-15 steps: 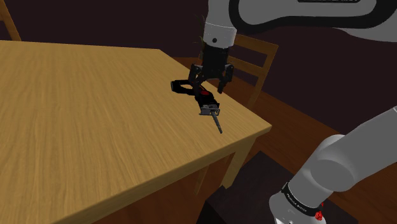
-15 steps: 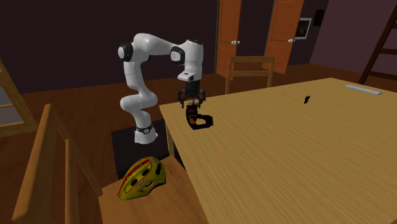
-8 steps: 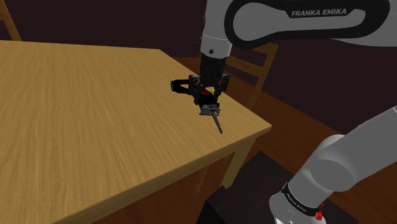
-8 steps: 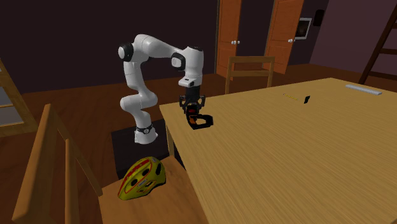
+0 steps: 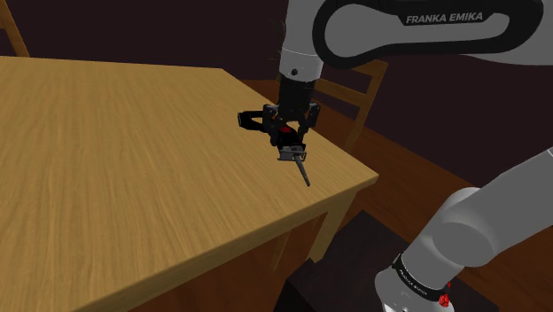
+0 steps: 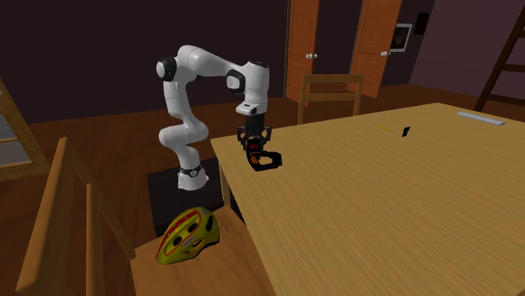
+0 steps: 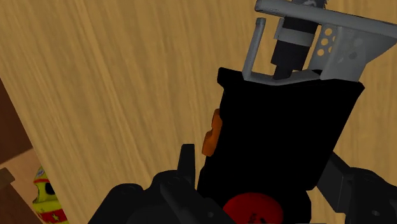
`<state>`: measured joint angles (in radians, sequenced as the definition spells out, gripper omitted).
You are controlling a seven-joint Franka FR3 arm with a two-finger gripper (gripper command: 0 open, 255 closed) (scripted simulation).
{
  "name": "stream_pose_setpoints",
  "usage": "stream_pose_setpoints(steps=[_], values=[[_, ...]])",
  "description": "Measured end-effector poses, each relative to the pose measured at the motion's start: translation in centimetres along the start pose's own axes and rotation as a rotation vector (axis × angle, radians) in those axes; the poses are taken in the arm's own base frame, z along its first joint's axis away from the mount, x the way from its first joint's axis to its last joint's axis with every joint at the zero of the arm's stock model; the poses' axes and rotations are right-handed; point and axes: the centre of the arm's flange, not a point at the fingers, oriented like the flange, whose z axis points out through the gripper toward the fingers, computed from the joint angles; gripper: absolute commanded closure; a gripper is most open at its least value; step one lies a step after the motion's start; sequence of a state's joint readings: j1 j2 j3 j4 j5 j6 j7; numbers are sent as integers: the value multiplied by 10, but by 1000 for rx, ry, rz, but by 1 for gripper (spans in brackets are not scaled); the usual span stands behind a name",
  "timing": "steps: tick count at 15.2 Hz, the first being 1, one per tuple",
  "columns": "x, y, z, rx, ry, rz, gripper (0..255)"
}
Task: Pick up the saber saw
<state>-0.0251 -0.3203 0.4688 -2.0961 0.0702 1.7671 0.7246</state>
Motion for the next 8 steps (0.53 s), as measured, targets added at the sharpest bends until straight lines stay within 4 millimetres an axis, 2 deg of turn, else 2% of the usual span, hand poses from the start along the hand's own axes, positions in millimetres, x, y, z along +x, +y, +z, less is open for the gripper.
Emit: stream_pose_setpoints(steps=[2,8], values=[[0,0,-2,0,-1,0,255],[0,2,-31,0,-1,0,255]])
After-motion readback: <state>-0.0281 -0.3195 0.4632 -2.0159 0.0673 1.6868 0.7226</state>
